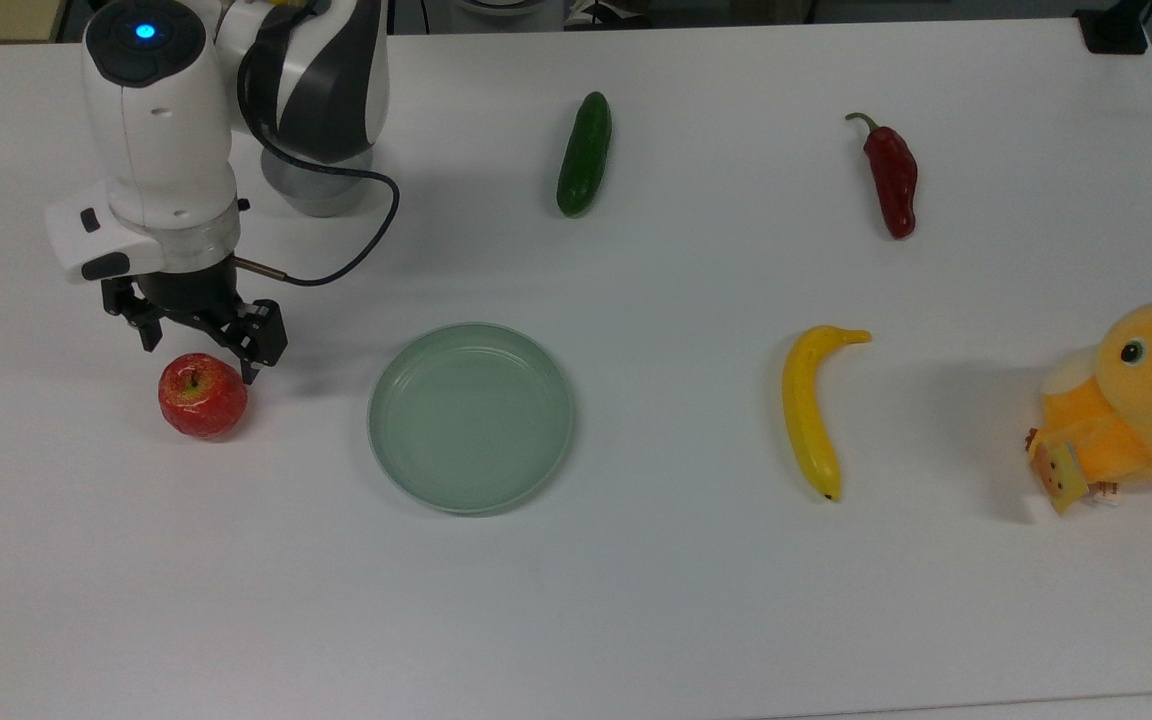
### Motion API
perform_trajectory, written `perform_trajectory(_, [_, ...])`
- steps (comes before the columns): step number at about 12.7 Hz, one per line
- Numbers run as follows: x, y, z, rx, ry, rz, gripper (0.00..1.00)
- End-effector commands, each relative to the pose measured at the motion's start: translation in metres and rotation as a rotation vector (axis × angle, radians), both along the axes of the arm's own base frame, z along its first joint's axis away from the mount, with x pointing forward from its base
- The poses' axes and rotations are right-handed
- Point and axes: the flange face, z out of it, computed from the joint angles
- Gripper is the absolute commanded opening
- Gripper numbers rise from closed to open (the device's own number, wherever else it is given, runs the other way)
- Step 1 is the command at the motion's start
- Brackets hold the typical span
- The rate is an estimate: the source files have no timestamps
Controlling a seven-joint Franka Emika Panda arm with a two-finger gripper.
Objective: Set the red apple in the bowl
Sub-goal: 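Close the gripper around the red apple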
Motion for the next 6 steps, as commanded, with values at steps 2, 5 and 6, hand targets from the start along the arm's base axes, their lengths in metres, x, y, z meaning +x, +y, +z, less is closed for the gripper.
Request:
perform_trajectory(2, [0.017,-0.010,-0.009,-0.055,-0.042,0.018,1.00])
perform_trajectory(5, [0.019,-0.013,-0.018,-0.065,-0.033,0.021,1.00])
perform_trajectory(6, [0.020,-0.015,-0.025,-0.073,-0.021,0.027,1.00])
